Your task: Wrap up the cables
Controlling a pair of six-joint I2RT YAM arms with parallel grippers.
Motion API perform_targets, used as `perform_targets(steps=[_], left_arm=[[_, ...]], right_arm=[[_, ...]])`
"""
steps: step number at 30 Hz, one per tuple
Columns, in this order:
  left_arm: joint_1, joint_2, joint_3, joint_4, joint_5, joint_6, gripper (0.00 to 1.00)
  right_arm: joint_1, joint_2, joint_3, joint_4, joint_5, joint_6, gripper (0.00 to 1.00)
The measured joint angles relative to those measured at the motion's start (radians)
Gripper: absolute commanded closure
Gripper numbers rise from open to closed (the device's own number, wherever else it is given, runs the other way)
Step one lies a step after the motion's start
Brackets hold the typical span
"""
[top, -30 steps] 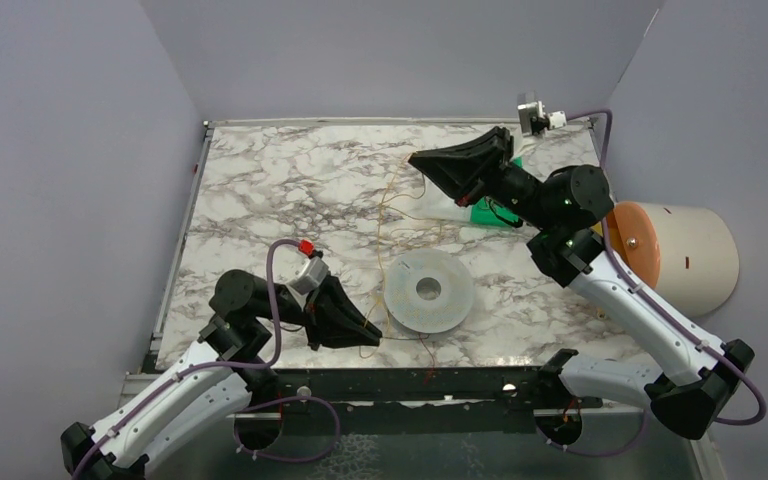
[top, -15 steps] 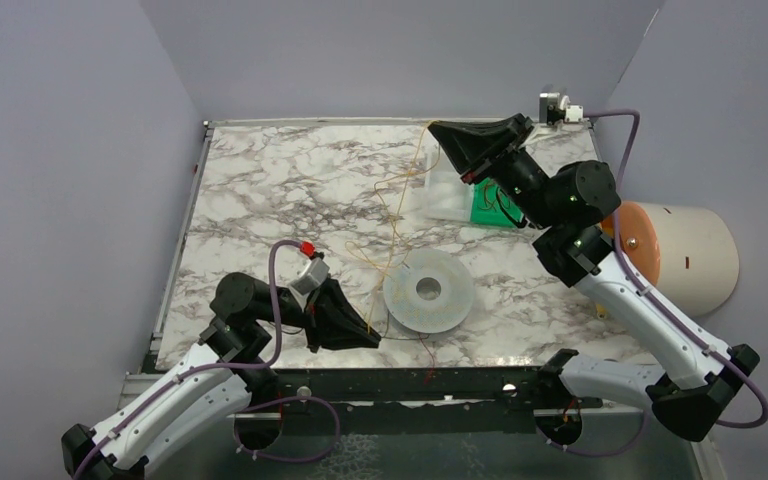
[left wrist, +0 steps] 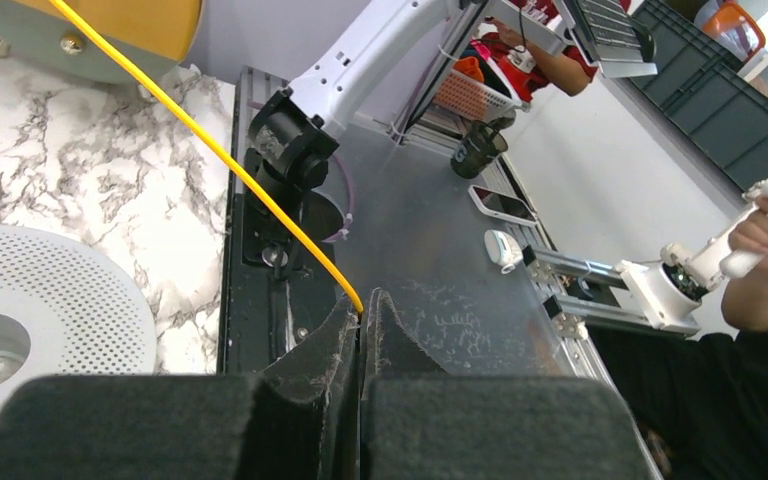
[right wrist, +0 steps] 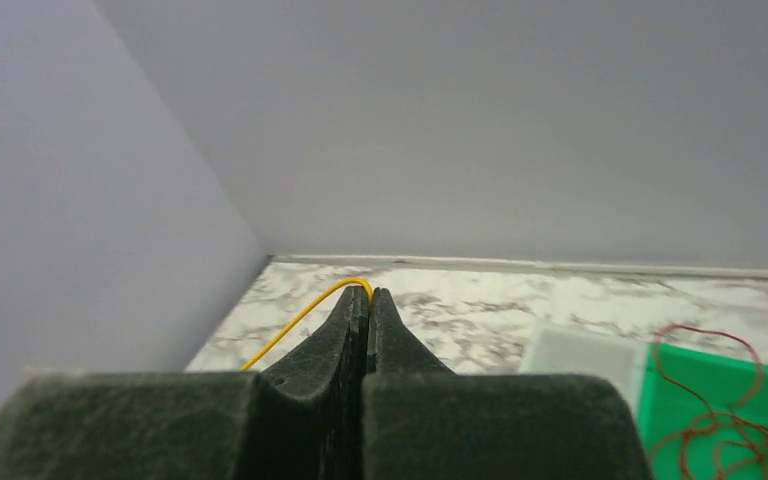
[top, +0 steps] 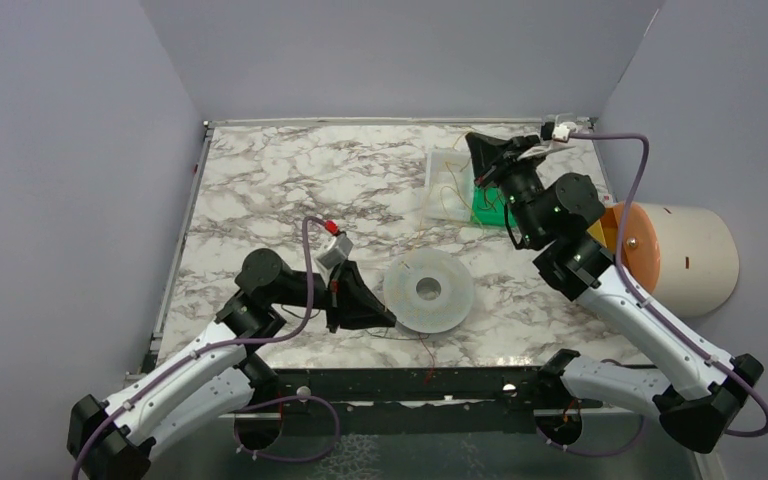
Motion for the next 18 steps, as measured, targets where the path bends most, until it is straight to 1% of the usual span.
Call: perform_targets(steps=[4,9,14,16,18], left_arm=[[0.000,0.083,0.045,-0.010,-0.011,0.003,1.00],[0.000,0.181,0.106,-0.015,-0.013,0.003,1.00],[-0.008,0.272,0.153,-0.015,-0.013,-0.001,1.00],[-0.013,0.302,0.164,-0.016,-0.013,-0.005,1.00],[-0.018,0.328,0.173,-0.018,-0.013,-0.012,1.00]], right_arm=[[0.000,-0.010,-0.042,-0.038,0.159,-0.048,0.99],[0.000,-0.031,-0.159,-0.069,0.347,-0.093,0.99],[0.000,-0.028,-0.245,-0.132,0.476,-0.108,0.98],[0.000,-0.028,-0.256,-0.167,0.503,-0.092,0.91],[-0.001,-0.029,-0.259,-0.203,0.504,-0.065,0.75]])
